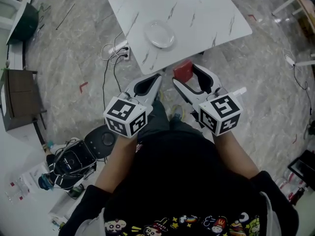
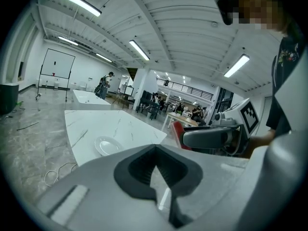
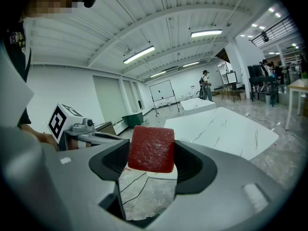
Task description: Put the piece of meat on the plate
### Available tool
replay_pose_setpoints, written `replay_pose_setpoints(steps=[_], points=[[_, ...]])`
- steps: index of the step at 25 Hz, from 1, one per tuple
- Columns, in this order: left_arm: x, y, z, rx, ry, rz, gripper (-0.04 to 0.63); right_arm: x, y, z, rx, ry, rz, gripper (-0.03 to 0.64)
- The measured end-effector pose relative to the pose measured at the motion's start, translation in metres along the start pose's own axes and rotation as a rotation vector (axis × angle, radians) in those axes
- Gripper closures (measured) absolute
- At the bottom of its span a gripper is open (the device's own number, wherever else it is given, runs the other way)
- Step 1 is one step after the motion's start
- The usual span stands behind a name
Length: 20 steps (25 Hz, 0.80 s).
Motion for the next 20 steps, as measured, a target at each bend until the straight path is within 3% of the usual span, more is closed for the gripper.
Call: replay_pose_setpoints(steps=[20], points=[[-0.014,0.093,0.045,0.067,0.058,-0.053,0.595,-0.016,-0.031,0.094,0.062,0.101,0.04,0.299]])
Point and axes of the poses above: the fingertips, and each gripper's own axes: z forward along the fingers, y to its left, x out of its underside, the point moved 6 cm from there along -z, backward along the fingers, and after that the axes turned 3 degrees about -x, right-handed, at the moved point
